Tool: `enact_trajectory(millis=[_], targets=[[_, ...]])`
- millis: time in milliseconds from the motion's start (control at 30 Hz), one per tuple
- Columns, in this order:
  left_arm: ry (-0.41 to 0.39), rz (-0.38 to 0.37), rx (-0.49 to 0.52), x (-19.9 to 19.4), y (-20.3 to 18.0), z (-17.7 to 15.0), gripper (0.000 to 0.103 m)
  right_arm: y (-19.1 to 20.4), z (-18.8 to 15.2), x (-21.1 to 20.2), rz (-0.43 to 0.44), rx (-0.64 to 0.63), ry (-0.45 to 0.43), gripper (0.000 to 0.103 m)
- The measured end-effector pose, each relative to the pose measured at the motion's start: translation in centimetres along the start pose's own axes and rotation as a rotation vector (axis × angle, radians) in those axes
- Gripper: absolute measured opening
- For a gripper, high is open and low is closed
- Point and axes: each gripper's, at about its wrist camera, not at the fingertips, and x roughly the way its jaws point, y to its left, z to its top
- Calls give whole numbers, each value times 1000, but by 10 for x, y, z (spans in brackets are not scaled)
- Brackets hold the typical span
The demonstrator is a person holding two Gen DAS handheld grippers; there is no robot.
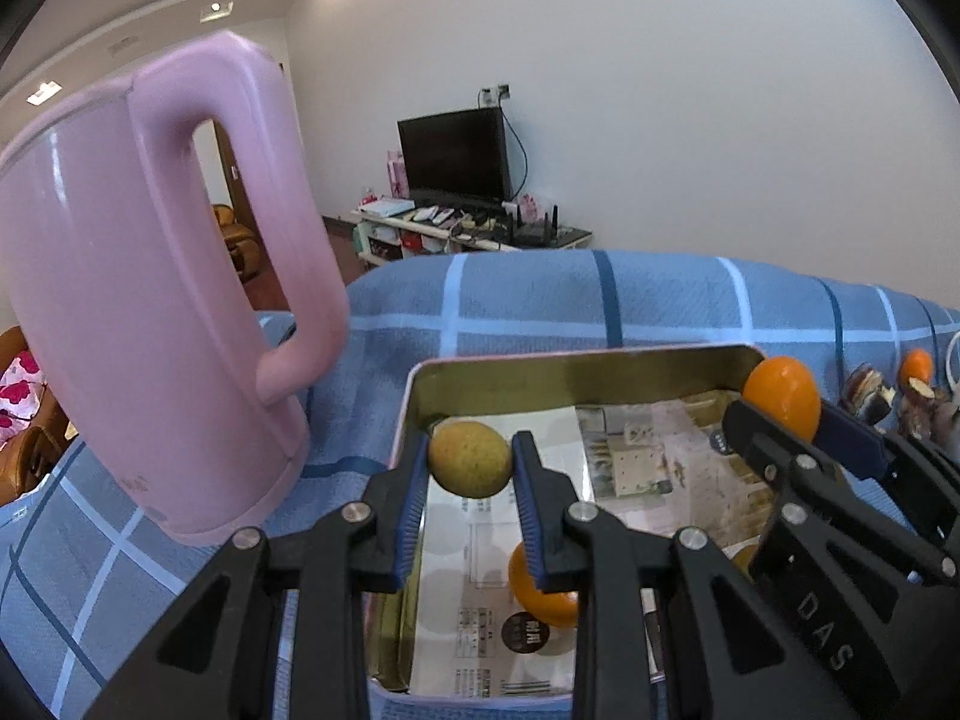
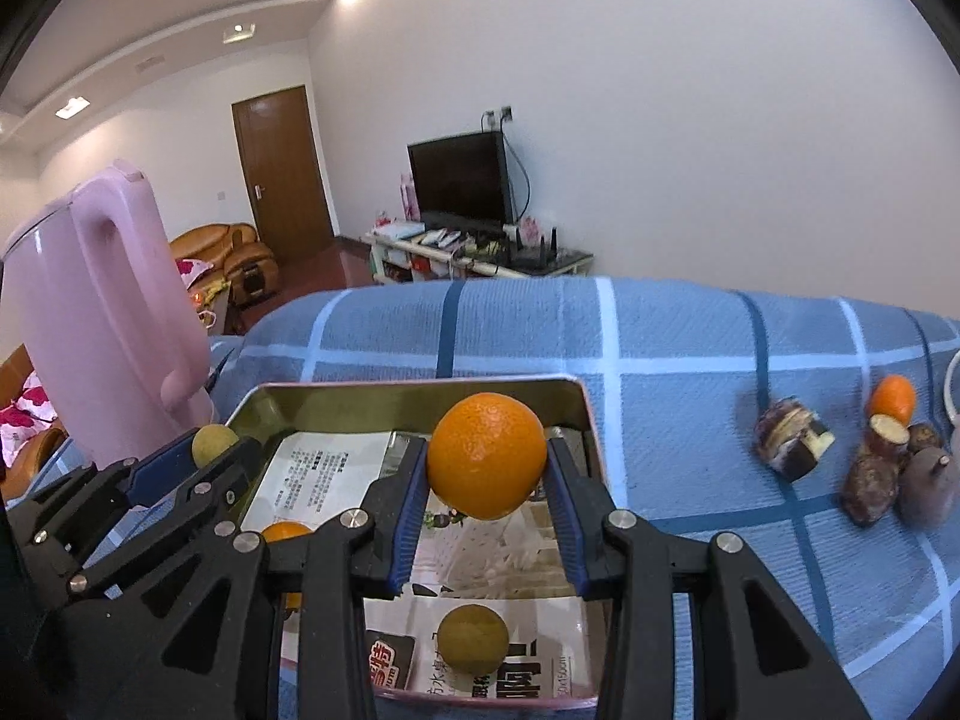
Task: Organize fruits
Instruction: 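Carry both fruits over the tin box and open both tools to release them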
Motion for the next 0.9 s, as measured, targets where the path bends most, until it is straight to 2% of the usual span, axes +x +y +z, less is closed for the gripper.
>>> enact_trajectory(millis=[233, 400, 633, 700, 733, 800, 900], targets=[[66, -2, 5, 15, -2, -4, 29, -4, -2, 14, 53, 22, 77, 41], [84, -13, -6, 17, 1, -6, 29, 0, -3, 19, 78, 17, 104, 41], [90, -13, -13, 18, 2, -5, 30, -2, -2, 15, 127, 25, 90, 42], [87, -8, -17, 19, 2, -5, 31, -3, -2, 10, 134, 30, 68, 45], [88, -9, -16, 19, 2, -5, 33, -4, -2, 8, 139, 33, 61, 47], [89, -17, -10, 19, 0, -5, 38, -7, -2, 2, 155, 47, 31, 63], [80, -52, -4, 16, -4, -6, 56, -13, -3, -12, 159, 74, -39, 66]])
